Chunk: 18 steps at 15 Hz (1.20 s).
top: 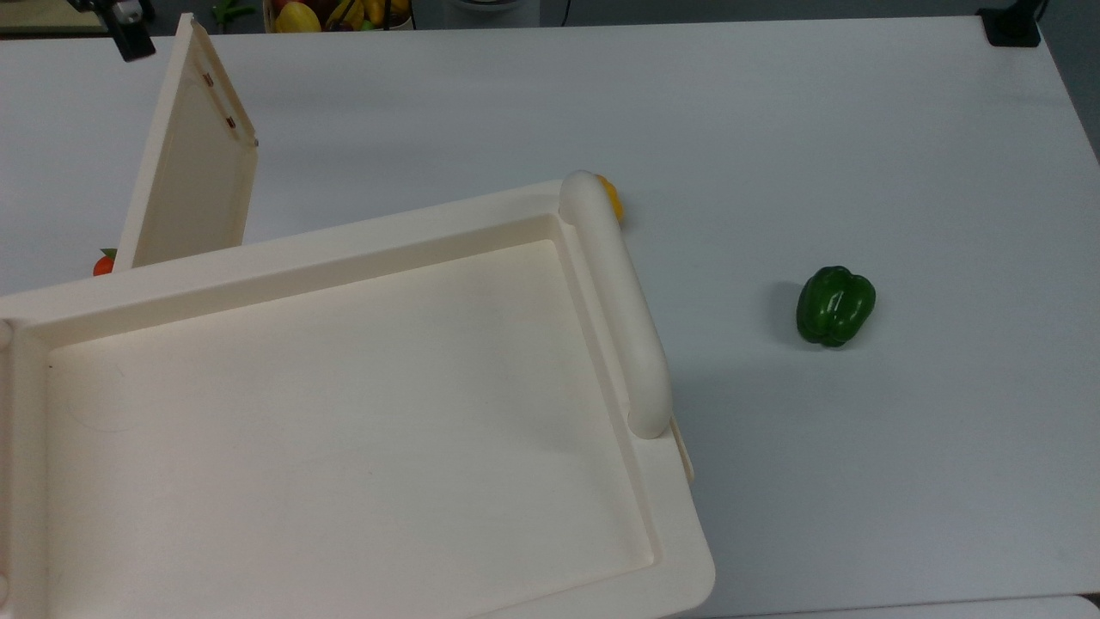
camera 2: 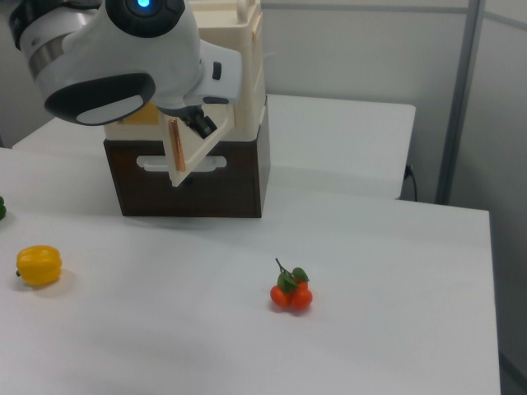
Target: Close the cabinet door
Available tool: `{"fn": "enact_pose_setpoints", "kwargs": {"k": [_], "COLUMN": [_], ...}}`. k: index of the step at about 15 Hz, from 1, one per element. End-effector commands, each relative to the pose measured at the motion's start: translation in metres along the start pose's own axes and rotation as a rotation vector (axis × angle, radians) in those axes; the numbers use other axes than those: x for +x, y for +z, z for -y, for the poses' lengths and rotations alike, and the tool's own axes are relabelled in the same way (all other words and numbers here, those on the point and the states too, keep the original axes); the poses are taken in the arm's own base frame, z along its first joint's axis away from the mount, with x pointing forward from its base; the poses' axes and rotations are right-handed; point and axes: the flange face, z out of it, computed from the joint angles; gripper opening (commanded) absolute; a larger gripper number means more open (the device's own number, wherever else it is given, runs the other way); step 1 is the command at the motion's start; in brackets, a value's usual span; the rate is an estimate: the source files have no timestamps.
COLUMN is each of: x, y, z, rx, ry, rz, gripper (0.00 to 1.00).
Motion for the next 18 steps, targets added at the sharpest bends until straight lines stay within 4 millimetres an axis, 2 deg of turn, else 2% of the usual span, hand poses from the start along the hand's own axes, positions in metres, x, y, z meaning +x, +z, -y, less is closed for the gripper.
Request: {"fn": "enact_pose_setpoints", "kwargs": {"k": [1,8,11,18], "x": [-0.007,-0.020,-0.023,-0.031], "y": [0.030,0.072,0.088,0.124], "z": [0.017,0.052,0.072,0.102], "rx": [0.026,0.052,0.052,0.048], "ry": [-0.018,-0.064,-0.088,-0.095], "rz": [0.019,0.081,0.046,-0.010], "gripper": [0.00,0.00,0.00,0.00]}}
